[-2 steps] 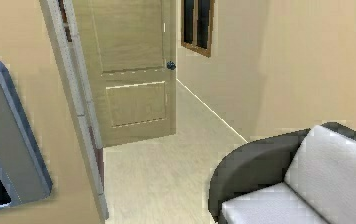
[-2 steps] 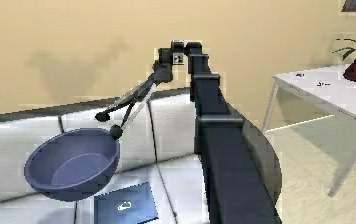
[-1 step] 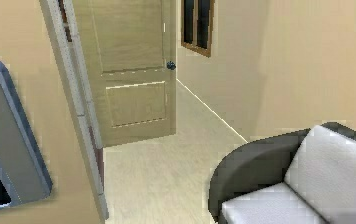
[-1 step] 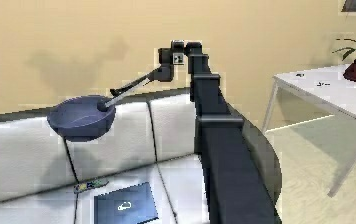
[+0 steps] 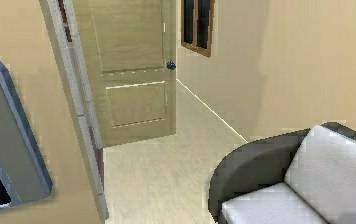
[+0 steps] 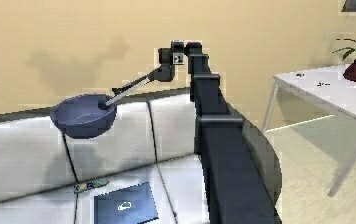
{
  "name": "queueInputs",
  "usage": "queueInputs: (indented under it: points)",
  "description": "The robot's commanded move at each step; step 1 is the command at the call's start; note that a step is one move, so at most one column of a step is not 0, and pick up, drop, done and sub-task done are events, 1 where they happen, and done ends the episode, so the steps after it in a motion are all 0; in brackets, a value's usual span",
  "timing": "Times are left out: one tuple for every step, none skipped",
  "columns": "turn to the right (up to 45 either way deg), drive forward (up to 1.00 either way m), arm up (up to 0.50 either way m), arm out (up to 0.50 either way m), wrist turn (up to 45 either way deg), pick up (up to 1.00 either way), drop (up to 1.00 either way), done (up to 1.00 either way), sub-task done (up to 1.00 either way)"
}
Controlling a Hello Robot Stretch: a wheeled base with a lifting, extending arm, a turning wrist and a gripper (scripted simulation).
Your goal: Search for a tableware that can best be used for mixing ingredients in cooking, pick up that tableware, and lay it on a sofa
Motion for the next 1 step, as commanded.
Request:
queueInputs:
  points:
    - [0.0,0.0,-0.44,0.0,0.0,0.0,0.0,0.0,0.0]
